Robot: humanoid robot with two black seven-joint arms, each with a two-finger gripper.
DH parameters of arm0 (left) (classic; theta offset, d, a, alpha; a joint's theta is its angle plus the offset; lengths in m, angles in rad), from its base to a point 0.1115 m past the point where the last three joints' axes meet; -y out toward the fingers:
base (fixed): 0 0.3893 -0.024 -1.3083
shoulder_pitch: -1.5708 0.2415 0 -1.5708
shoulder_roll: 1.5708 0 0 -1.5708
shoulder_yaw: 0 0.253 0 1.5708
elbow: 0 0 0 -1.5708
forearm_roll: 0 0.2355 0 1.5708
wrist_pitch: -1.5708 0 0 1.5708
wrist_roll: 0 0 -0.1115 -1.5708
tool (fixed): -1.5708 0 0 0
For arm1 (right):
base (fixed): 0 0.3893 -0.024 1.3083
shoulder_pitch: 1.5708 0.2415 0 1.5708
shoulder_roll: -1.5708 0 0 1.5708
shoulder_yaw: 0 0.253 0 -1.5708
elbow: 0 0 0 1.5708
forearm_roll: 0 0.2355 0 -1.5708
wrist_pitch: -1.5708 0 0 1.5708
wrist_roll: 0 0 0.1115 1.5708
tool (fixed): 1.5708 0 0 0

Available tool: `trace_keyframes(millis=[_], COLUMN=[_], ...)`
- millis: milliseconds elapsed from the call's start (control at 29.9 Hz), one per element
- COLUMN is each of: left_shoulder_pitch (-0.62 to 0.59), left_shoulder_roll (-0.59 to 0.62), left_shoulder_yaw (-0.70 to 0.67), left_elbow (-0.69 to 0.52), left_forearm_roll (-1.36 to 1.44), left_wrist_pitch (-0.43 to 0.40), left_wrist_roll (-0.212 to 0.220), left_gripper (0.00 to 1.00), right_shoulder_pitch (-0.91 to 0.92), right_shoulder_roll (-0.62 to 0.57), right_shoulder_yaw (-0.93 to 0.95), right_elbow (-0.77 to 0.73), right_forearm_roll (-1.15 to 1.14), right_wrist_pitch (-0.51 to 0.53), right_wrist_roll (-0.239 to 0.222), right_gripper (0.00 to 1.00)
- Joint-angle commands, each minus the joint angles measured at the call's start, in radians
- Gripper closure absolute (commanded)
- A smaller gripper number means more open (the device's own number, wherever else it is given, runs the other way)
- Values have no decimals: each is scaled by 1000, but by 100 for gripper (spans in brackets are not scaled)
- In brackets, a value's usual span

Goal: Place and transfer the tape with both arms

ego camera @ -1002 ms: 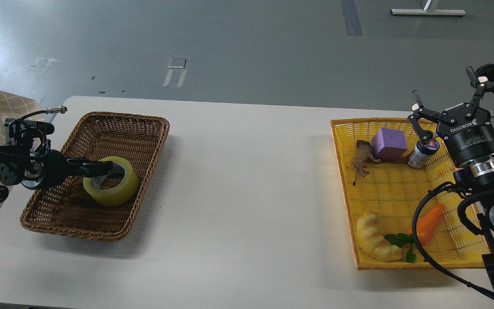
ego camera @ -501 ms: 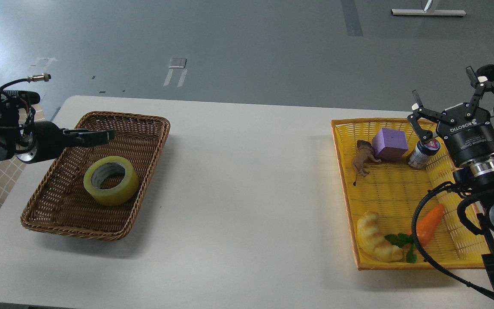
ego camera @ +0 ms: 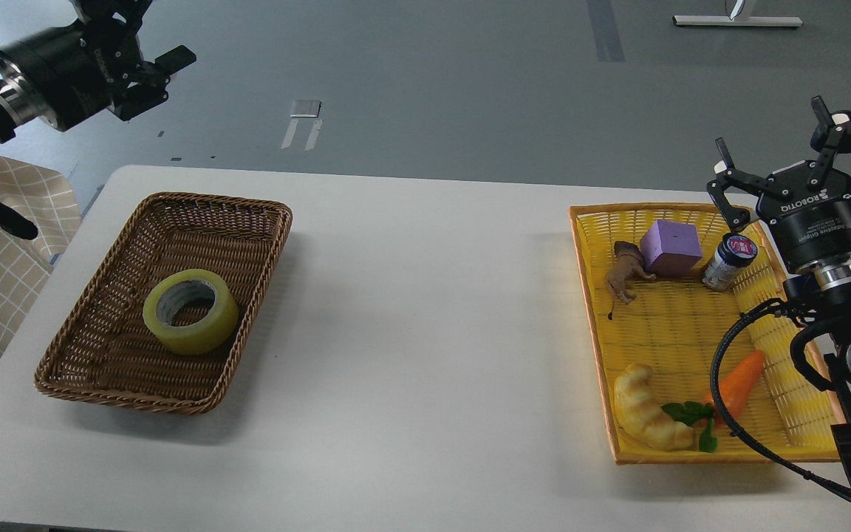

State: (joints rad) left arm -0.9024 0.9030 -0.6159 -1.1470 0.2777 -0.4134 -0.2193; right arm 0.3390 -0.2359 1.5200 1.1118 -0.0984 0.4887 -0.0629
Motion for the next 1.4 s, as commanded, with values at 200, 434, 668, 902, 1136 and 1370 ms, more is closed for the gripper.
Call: trace_keyframes(millis=[200,434,668,902,1136,1370], left_shoulder_pitch=[51,216,326,333,329,333], left_shoulder_roll=[-240,-447,-541,-567,-578,-581], left_shoulder_yaw=[-226,-399,-439,-444,-444,-443], left_elbow=[0,1,6,12,10,9], left_forearm_roll=[-184,-207,-207,-209,-206,-202], left_wrist_pitch=[-75,-75,-75,-75,-75,-75], left_wrist_roll=[0,-11,32,55,18,-31], left_gripper=[2,2,2,2,2,2], right_shoulder_pitch=[89,170,184,183,176,176], right_shoulder_roll=[-10,-11,-54,-48,-14,10], right_shoulder_yaw=[-1,-9,-11,-18,-20,-32], right_elbow=[-10,-96,-119,-121,-119,-118], right_forearm_roll=[-6,-11,-11,-11,-11,-26], right_wrist_pitch=[0,0,0,0,0,0], right_wrist_roll=[-9,-12,-12,-12,-11,-11], right_gripper=[0,0,0,0,0,0])
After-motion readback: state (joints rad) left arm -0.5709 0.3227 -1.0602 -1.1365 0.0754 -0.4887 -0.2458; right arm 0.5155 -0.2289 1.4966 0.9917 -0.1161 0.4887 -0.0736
